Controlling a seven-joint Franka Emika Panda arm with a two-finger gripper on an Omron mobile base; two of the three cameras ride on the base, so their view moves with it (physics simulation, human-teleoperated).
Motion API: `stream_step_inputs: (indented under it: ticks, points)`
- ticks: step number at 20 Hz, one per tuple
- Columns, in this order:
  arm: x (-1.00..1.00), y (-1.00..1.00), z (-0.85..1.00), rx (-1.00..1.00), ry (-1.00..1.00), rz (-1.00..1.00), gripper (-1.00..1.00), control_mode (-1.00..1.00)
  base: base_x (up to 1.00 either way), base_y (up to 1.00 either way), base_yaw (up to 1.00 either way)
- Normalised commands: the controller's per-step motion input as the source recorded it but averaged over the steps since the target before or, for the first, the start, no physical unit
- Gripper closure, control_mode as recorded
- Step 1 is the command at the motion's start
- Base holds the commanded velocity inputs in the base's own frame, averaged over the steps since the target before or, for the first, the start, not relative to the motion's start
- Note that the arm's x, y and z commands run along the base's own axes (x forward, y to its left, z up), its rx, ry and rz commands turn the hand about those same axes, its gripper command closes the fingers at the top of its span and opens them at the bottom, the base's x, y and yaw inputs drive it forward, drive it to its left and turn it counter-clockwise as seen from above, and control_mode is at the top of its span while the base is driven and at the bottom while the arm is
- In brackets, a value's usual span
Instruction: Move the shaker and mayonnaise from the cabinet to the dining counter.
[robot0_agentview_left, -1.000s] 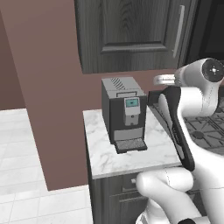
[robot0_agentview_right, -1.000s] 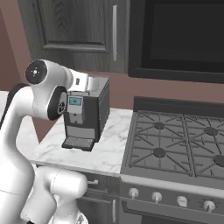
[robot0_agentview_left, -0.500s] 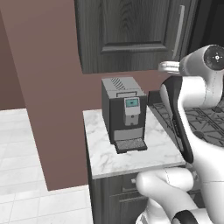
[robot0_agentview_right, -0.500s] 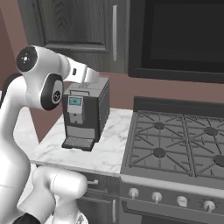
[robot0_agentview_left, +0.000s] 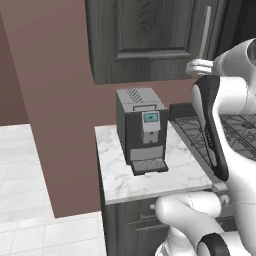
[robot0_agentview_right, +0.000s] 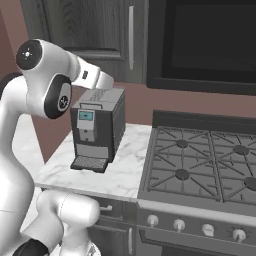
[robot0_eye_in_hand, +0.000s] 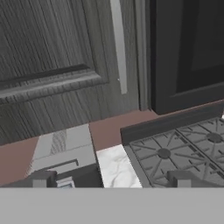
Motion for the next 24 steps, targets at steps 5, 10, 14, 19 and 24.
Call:
stream_step_inputs:
  ticks: [5, 10, 14, 19, 24]
  points:
    - [-0.15, -0.05, 0.18, 0.10, -0.06, 0.01, -1.00, -1.00, 0.00, 0.00, 0.00]
    - [-0.15, -0.03, 0.15, 0.06, -0.07, 0.04, -1.00, -1.00, 0.00, 0.00, 0.00]
    - [-0.11, 0.00, 0.14, 0.05, -0.05, 0.04, -1.00, -1.00, 0.00, 0.00, 0.00]
    - [-0.11, -0.02, 0.16, 0.02, -0.07, 0.03, -1.00, -1.00, 0.00, 0.00, 0.00]
    - [-0.06, -0.07, 0.19, 0.00, -0.05, 0.02, -1.00, -1.00, 0.00, 0.00, 0.00]
